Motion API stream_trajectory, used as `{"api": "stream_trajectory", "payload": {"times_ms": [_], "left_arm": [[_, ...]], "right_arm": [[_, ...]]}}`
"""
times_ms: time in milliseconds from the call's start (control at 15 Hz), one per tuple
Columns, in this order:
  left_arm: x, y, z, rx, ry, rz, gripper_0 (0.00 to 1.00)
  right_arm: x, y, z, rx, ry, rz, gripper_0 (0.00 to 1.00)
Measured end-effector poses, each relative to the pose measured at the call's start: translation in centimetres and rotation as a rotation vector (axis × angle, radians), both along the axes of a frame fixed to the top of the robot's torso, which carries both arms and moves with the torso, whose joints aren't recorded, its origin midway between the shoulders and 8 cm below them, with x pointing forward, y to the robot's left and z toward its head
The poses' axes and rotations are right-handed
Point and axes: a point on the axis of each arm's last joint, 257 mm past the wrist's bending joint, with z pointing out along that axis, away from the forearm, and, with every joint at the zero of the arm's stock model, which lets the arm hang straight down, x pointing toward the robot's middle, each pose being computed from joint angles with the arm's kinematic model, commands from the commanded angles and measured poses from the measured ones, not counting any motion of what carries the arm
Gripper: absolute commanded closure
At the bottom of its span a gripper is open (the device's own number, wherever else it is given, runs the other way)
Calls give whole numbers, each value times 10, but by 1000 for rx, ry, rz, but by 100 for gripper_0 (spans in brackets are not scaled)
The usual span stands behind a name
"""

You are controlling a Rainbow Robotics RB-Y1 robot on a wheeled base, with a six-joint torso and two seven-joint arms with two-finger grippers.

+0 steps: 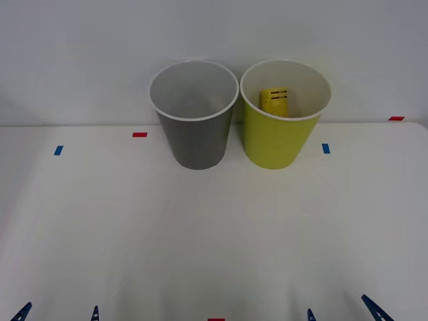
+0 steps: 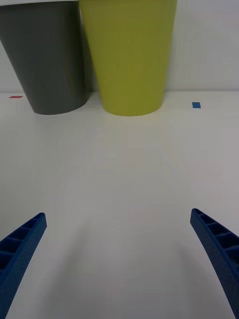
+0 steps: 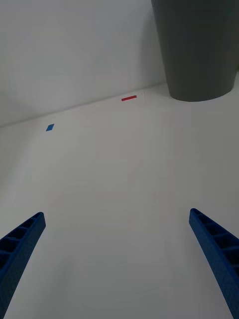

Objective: Put cans in the gray bin and PET bottles in the light green bin.

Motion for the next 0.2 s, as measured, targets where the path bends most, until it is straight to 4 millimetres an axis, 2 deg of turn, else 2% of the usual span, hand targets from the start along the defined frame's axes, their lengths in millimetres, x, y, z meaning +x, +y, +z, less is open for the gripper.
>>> {"api": "stream_trajectory", "payload": {"times_ms": [200], "left_arm": [[0,0,0,0,0,0,1]], "right_arm": [[0,0,0,0,0,0,0]]}}
